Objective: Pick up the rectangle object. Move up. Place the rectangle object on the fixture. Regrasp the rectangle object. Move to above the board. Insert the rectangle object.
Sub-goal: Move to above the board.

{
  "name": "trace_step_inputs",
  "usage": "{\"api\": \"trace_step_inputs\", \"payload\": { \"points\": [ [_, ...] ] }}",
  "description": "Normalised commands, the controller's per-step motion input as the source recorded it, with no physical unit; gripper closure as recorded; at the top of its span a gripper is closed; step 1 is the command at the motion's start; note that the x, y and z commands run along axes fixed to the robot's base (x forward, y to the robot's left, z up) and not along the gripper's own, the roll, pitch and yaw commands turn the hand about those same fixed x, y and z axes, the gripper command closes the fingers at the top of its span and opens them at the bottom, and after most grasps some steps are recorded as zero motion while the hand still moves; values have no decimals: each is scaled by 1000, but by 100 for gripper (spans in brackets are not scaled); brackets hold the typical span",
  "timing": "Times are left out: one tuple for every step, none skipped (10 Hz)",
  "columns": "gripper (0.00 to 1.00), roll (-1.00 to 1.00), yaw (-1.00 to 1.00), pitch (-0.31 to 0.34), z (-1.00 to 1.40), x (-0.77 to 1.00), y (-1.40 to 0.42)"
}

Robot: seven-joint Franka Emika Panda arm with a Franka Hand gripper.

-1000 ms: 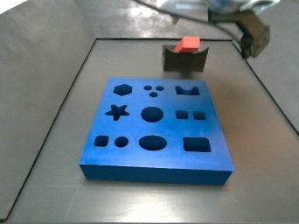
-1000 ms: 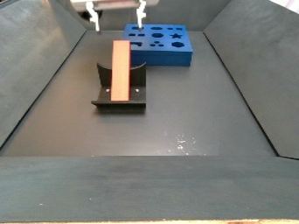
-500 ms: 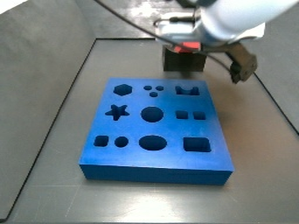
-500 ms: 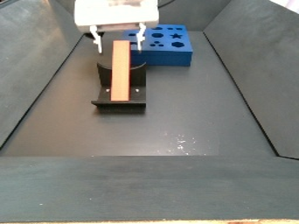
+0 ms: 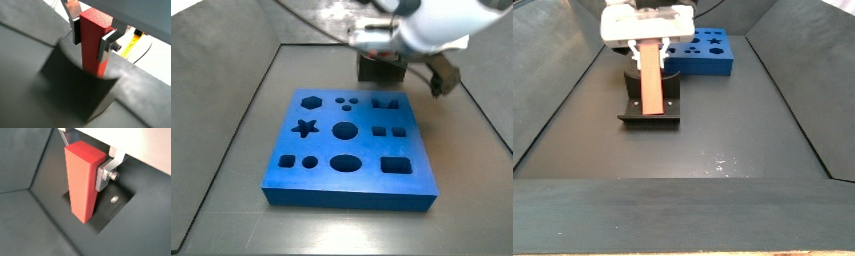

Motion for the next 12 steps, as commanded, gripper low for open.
{"api": "trace_step_inputs", "payload": {
  "points": [
    [100, 258, 117, 206, 791, 136, 1000],
    [100, 181, 154, 161, 733, 130, 1000],
    [100, 118, 175, 115, 567, 103, 817],
    [100, 74, 184, 75, 369, 69, 570],
    [100, 33, 176, 23, 131, 33, 240],
    [100, -1000, -68, -104, 684, -496, -1000],
    [100, -1000, -76, -114, 695, -501, -1000],
    [100, -1000, -81, -126, 707, -523, -1000],
    [100, -1000, -94, -134, 699, -538, -1000],
    [100, -1000, -101, -128, 700, -535, -1000],
    [100, -1000, -113, -118, 703, -541, -1000],
    [100, -1000, -120, -113, 704, -544, -1000]
  ]
}}
